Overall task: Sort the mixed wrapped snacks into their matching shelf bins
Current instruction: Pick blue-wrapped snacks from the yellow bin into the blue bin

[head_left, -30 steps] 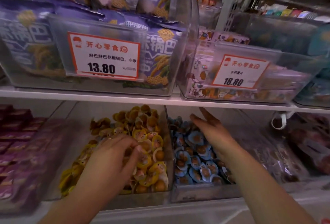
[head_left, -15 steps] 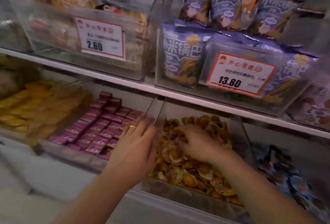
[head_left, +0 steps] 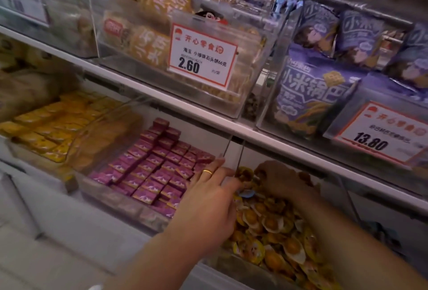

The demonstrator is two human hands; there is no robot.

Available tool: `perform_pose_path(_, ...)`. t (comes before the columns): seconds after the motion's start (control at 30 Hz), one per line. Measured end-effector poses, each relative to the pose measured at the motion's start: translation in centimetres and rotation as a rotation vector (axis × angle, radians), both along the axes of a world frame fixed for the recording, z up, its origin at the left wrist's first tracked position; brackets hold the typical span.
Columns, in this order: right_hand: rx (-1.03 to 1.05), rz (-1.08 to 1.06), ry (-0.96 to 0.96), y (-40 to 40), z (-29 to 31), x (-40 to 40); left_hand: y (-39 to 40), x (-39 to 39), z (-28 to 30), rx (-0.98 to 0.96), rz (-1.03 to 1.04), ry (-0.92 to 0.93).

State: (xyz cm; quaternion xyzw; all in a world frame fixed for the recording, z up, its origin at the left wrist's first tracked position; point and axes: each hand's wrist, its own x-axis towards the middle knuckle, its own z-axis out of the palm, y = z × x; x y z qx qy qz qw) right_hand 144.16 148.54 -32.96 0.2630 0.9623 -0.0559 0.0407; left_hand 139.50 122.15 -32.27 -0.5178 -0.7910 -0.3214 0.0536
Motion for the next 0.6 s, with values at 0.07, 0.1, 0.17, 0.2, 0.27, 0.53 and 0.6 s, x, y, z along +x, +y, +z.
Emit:
perform_pose_path(0.07, 0.097, 0.097, -0.135, -0.6, -1.1, -0.5, 0.1, 0.2, 0.0, -0.008, 0.011, 0.014)
perform_pose_path(0.1, 0.170, 0.140, -0.197, -0.7, -1.5, -0.5, 0.2, 0.4, 0.0, -0.012, 0.016, 0.024)
perform_pose_path(0.17, 0.278, 0.155, -0.288, -1.1, -1.8, -0.1, 0.4, 0.6, -0.1, -0.016, 0.024, 0.033)
perform_pose_path(0.2, 0.294, 0.130, -0.322, -1.3, -1.9, 0.0, 0.4, 0.6, -0.1, -0.009, 0.029, 0.032)
perform_pose_path(0.27, 0.280, 0.051, -0.407, -1.8, -2.0, -0.1, 0.5, 0.6, -0.2, 0.007, 0.037, 0.026)
perform_pose_path(0.53, -0.064, -0.089, -0.275, -3.4, -1.9, -2.7, 0.6, 0.5, -0.6, 0.048, 0.020, 0.032)
perform_pose_path(0.6, -0.147, -0.101, -0.186, -3.1, -2.2, -2.5, 0.6, 0.5, -0.5, 0.039, 0.022, 0.017)
